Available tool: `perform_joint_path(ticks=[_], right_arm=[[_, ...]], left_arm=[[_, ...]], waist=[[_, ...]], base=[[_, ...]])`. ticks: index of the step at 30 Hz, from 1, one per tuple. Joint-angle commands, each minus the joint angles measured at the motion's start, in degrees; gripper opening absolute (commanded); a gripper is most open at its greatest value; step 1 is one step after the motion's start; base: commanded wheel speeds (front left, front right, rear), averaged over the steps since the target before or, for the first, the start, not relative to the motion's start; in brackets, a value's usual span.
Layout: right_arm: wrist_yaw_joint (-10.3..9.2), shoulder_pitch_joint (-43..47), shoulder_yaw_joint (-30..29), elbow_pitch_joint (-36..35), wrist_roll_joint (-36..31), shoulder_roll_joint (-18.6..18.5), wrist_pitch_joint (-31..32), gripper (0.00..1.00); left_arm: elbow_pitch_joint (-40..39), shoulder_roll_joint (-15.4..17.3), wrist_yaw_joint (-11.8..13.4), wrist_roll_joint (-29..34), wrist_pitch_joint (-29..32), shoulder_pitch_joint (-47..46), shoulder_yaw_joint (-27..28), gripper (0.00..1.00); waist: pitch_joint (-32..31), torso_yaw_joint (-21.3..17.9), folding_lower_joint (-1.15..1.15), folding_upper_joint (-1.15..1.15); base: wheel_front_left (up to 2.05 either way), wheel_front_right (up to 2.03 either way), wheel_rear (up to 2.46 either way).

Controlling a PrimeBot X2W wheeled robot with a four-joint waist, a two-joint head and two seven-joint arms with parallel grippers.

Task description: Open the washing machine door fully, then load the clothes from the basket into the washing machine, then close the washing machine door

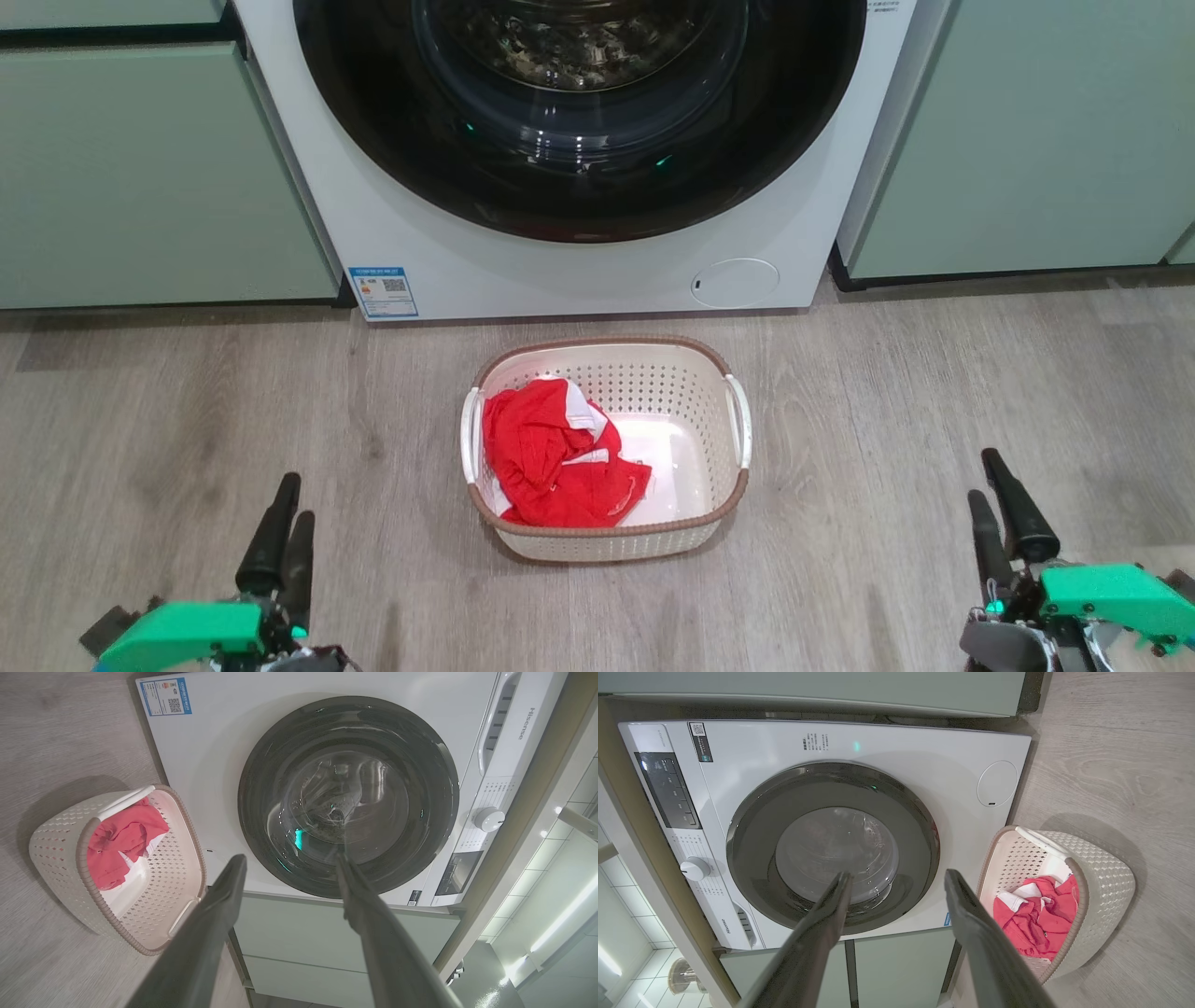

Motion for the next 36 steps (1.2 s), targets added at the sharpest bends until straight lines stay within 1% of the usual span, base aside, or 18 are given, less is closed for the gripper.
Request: perform_joint_path(ticks=[1,19,27,36], right_arm=[[0.0,-2.62,-0.37,-2.17,-1.27,-0.34,-0.73,1.0],[0.0,-4.48,-0.84,-5.58,-11.23,-0.42,-3.6,1.0],[0.0,-5.36,-0.24,-9.03,-18.05,-0.45,-4.95,1.0],[0.0,-5.93,1.11,-12.5,-27.6,-0.49,-6.47,1.0]], left_arm=[[-2.07,0.31,-0.01,0.71,-0.66,-2.71,0.41,1.0],[-4.59,0.43,-0.03,3.94,-3.51,-3.76,1.79,1.0],[-6.64,0.49,-0.03,7.76,-4.85,-4.24,2.49,1.0],[-10.02,0.55,-0.04,13.65,-6.35,-4.82,3.43,1.0]], waist=[[-0.04,0.01,0.0,0.0],[-0.57,0.33,0.0,0.0],[-0.8,0.62,0.0,0.0],[-0.91,0.82,0.0,0.0]], base=[[0.0,0.0,0.0],[0.0,0.0,0.0],[0.0,0.0,0.0],[0.0,0.0,0.0]])
